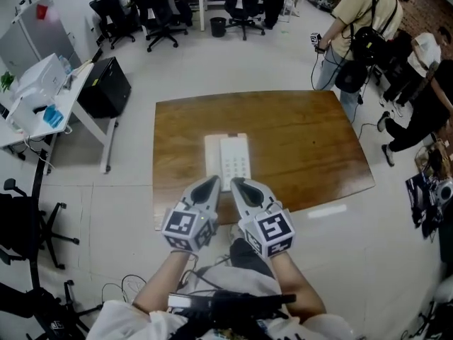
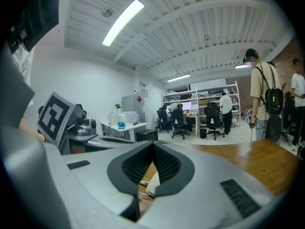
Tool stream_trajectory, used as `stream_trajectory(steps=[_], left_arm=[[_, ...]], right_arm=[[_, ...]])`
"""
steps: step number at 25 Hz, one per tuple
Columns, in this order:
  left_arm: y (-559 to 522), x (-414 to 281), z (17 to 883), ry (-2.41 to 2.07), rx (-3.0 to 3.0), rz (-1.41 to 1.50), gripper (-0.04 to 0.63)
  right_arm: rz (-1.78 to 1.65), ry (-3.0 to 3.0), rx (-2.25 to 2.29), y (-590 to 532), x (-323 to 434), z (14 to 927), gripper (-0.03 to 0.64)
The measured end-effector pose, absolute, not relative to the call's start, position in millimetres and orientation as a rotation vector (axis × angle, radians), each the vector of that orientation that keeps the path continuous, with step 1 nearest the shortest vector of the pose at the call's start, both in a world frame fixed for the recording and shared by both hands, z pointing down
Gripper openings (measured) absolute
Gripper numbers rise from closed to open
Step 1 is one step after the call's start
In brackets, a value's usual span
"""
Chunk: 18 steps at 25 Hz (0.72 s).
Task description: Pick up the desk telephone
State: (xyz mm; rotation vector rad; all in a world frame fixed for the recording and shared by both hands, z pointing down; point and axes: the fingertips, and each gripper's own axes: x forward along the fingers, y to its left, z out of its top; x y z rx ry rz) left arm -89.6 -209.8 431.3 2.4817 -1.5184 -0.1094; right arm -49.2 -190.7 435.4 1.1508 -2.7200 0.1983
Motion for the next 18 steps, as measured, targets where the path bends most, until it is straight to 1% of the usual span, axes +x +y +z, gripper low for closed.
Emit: stream_trajectory(steps=[3,4,5,6,7,8,10,11,12,13,14,18], left_arm=[[-223.2,-89.6,442.2,-1.507,2.462,-0.069,0.002],[-228.2,-89.3,445.8,-1.502,2.455,-0.061,0.002],[-233.2,-88.5,449.1,-1.491,2.45,-0.055,0.018],[-238.5,-87.1,452.0,-1.476,2.444,-0.052,0.085],[-243.8,-85.8,455.3,-1.461,2.436,-0.049,0.129],[-249.1,-85.4,459.7,-1.454,2.424,-0.042,0.149],[-260.3,-88.7,470.0,-1.473,2.401,-0.017,0.15],[-265.7,-91.1,475.7,-1.483,2.389,-0.002,0.152],[-270.7,-93.0,482.5,-1.484,2.374,0.017,0.172],[-275.7,-94.9,490.4,-1.478,2.356,0.039,0.212],[-280.6,-97.1,499.2,-1.47,2.334,0.062,0.233],[-297.6,-108.9,537.9,-1.441,2.242,0.15,0.295]], right_arm=[[0.231,-2.714,1.132,-205.3,-50.5,444.5,0.005],[0.244,-2.709,1.121,-210.0,-50.3,448.5,0.043],[0.257,-2.702,1.112,-215.0,-49.7,452.9,0.075],[0.267,-2.694,1.106,-220.5,-48.7,457.5,0.076],[0.276,-2.686,1.105,-226.3,-47.3,462.2,0.077],[0.285,-2.677,1.105,-232.3,-45.8,466.9,0.077],[0.313,-2.665,1.097,-243.7,-43.6,476.9,0.077],[0.336,-2.662,1.086,-248.6,-43.1,482.5,0.089],[0.367,-2.659,1.07,-253.1,-42.7,488.6,0.133],[0.402,-2.654,1.055,-257.6,-42.0,495.2,0.164],[0.436,-2.647,1.044,-262.2,-40.7,502.1,0.185],[0.526,-2.603,1.025,-280.4,-32.4,531.1,0.204]])
